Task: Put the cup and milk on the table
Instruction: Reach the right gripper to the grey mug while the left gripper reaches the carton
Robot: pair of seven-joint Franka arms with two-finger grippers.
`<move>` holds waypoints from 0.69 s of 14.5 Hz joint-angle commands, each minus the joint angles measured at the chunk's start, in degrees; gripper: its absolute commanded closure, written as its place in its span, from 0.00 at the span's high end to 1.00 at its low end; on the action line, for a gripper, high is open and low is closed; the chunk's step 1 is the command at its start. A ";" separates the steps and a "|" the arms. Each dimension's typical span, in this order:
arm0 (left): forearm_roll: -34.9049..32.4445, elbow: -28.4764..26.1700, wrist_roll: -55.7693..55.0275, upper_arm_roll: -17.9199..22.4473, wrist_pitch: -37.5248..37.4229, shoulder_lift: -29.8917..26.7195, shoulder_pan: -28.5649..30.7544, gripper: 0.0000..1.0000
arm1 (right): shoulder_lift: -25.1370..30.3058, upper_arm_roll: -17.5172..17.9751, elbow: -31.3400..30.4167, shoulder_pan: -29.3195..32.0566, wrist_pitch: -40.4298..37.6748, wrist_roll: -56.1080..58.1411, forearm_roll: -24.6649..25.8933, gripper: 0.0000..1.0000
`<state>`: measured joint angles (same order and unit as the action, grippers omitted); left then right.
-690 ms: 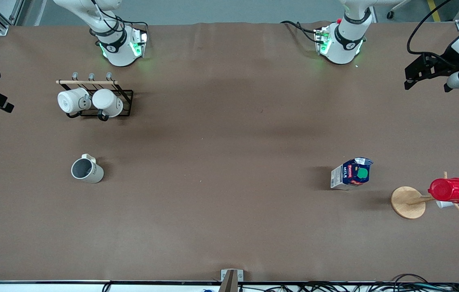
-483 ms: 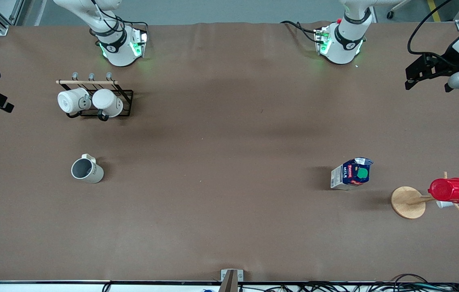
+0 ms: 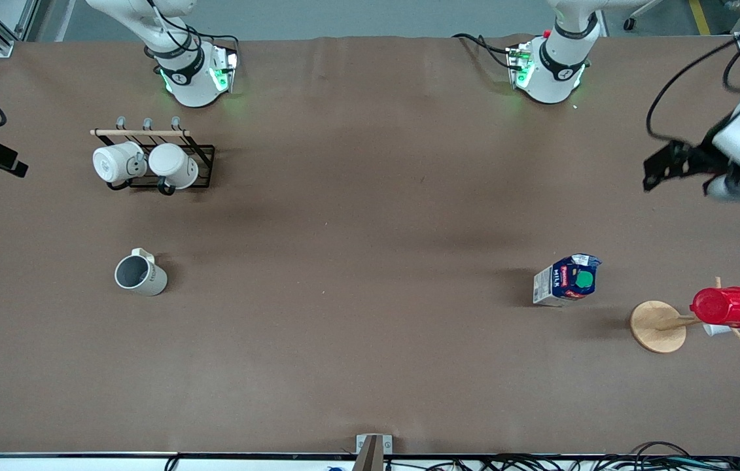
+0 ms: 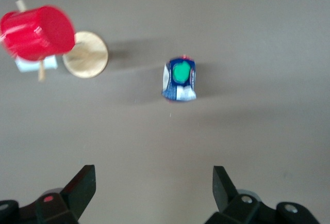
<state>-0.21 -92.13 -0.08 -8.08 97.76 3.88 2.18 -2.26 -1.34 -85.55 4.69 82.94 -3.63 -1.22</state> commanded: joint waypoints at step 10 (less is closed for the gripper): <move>0.47 -1.04 1.75 -0.97 12.90 18.08 -0.51 1.00 | -15.84 -0.50 -26.23 1.28 47.90 23.91 0.25 1.00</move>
<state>-0.21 -93.37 1.20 -8.89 110.45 21.43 2.02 -17.19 -2.00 -107.79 4.54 124.83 15.34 -1.08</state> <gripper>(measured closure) 0.000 0.000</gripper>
